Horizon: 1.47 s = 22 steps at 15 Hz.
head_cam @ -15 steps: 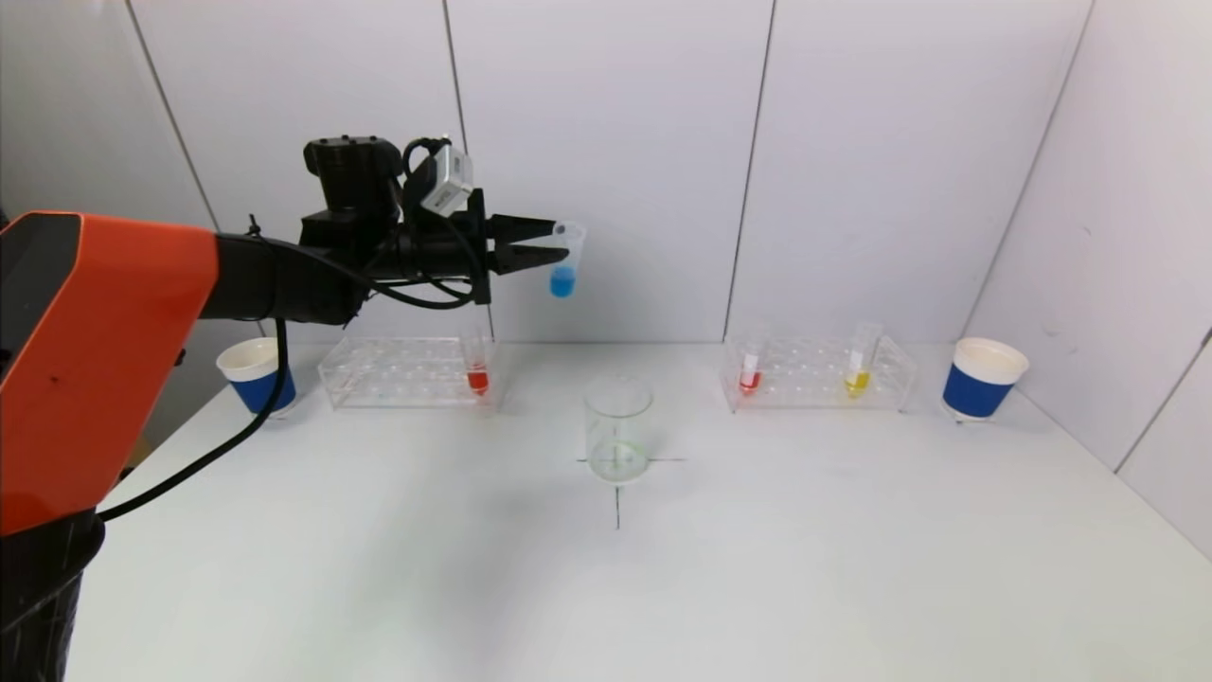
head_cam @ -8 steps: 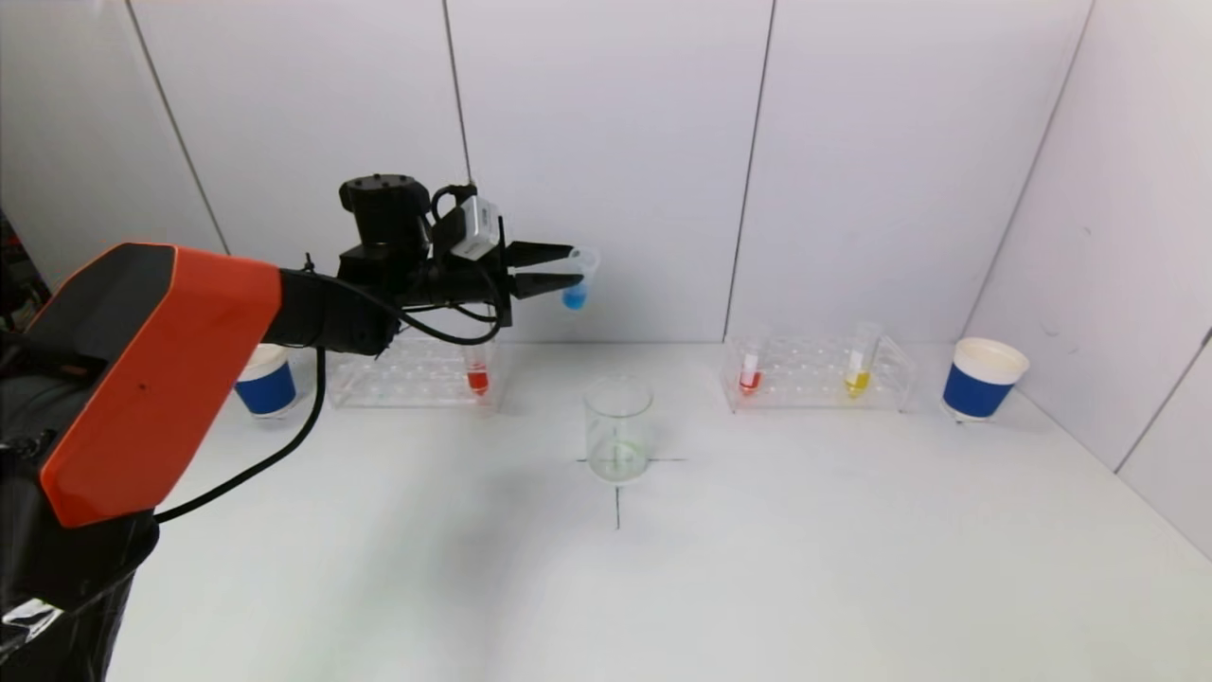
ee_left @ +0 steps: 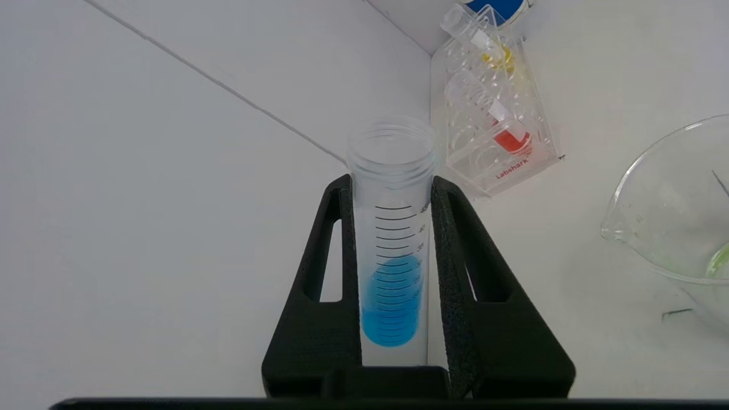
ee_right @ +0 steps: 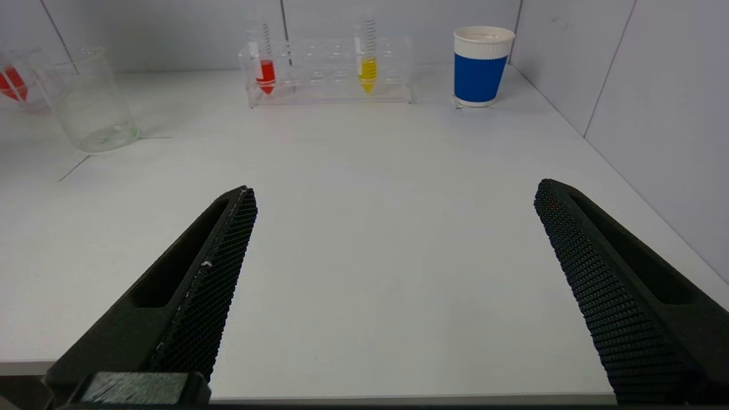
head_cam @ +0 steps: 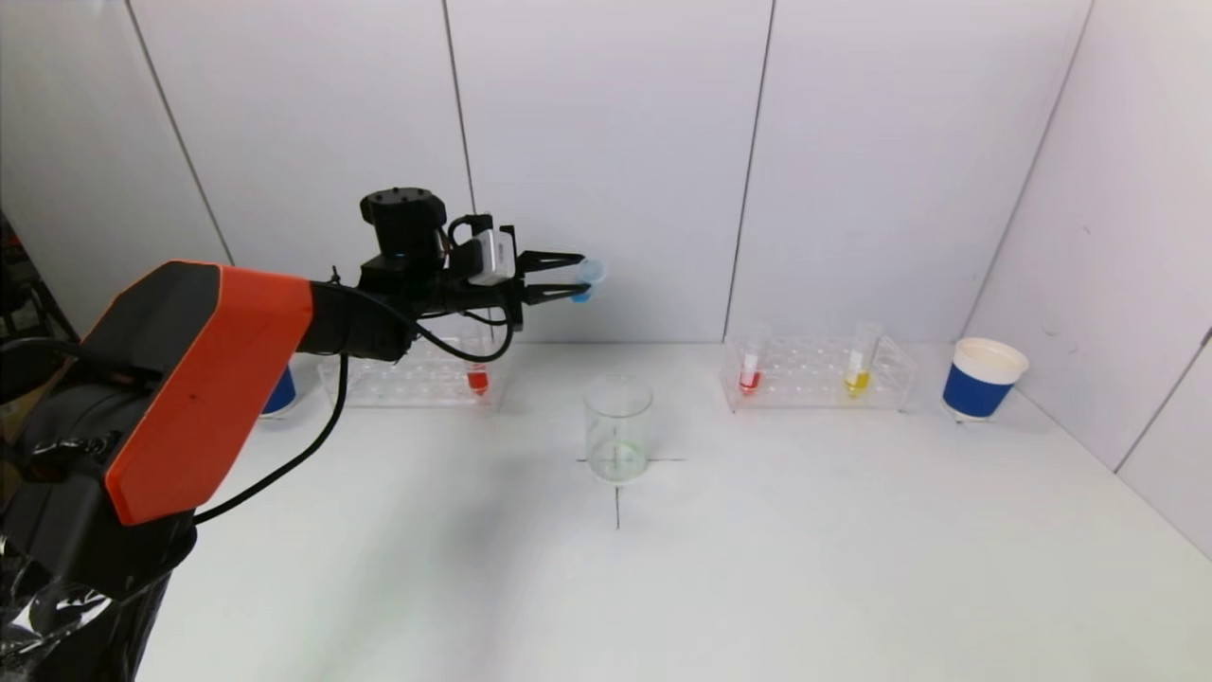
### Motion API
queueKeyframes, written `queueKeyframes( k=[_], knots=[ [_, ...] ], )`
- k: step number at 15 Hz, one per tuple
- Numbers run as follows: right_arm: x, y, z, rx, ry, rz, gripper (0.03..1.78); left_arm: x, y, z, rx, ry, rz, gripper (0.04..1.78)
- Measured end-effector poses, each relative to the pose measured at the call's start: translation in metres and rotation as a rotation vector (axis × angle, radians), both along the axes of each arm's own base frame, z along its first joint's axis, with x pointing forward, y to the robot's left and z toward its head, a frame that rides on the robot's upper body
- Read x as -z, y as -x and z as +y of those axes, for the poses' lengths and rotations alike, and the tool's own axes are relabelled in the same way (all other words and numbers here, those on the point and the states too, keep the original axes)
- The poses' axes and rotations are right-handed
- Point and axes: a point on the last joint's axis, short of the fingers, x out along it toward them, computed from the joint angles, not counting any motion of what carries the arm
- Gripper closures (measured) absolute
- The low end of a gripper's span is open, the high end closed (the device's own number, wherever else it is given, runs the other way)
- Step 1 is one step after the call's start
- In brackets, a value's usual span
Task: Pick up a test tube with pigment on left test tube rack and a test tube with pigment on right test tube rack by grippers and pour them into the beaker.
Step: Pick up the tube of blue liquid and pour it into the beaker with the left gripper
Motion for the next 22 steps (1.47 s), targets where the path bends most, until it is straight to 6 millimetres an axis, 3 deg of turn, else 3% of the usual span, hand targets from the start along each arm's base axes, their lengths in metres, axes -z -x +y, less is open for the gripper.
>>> queueKeyframes(
  k=[13,22],
  knots=[
    [0.000,0.000,0.000,0.000,0.000,0.000,0.04,-0.008,0.007,0.003,-0.031,-0.032,-0.359,1.41],
    [0.000,0.000,0.000,0.000,0.000,0.000,0.04,0.003,0.018,-0.005,-0.009,-0.049,-0.389,1.41]
  ],
)
